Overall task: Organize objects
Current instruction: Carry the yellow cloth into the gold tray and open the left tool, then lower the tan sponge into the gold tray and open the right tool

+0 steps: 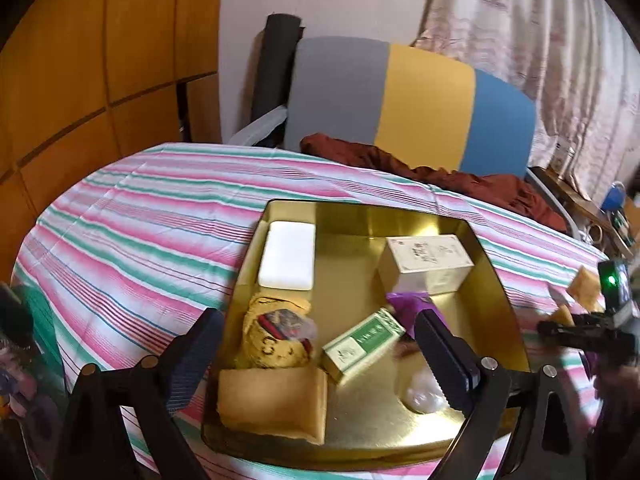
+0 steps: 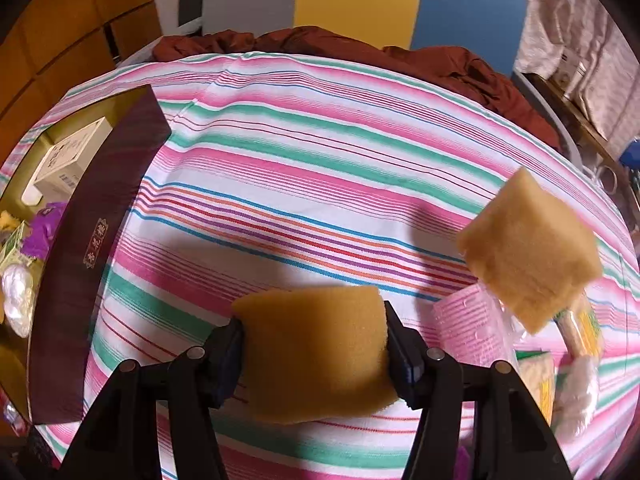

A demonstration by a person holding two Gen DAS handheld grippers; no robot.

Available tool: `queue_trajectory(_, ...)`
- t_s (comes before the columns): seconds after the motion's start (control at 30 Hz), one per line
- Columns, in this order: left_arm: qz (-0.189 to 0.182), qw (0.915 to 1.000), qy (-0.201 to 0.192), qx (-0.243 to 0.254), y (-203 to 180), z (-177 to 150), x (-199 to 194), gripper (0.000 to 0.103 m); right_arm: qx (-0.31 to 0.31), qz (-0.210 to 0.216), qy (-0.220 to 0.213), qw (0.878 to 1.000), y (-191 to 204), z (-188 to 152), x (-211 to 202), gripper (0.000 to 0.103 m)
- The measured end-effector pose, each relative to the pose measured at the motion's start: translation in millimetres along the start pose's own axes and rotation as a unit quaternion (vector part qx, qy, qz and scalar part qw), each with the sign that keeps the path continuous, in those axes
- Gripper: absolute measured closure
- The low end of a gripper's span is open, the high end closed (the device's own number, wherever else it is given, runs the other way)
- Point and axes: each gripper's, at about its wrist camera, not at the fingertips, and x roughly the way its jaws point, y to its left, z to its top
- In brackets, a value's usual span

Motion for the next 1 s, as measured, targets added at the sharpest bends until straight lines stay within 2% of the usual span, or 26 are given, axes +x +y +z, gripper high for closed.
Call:
queue_trajectory(0.23,-0.014,0.9998,-0.001,0.012,-4.7,-5.1,-8.1,0.005,0.010,0.049,-0.068,0.996,35.6,2.2,-51.0,0.042)
queue_trajectory(0.47,-0.015,0.9999,0.000,-0.007,7.5,-7.6,-8.9,0.005,-0.024,0.124,-0.112,0.986,101.2,17.4,-89.3,0.042)
queue_trajectory(0.6,-0.016,0.9992,0.008,-0.034,22.6,-8.3,-6.1,0.005,-0.042,0.144,-0.121,0.981,136.3,27.8,-90.5,0.039)
queue_trajectory(0.8,-0.029,0.9974,0.022,-0.063,39.9,-12.2,-3.5,0.004,-0.057,0.141,-0.099,0.983,165.8,36.0,-73.6,0.035)
queue_trajectory(0.9,-0.025,0.9977,0.016,-0.060,41.4,-14.4,-5.2,0.001,-0.053,0.150,-0.098,0.982,164.1,30.1,-71.6,0.026)
queue_trajectory(0.93,-0.026,0.9977,0.015,-0.061,41.5,-14.8,-5.1,0.000,-0.056,0.153,-0.094,0.982,164.8,28.2,-70.1,0.016)
queue_trajectory(1.0,-0.028,0.9975,0.016,-0.063,41.2,-14.5,-3.6,0.000,-0.058,0.153,-0.089,0.982,167.4,26.4,-68.2,0.015)
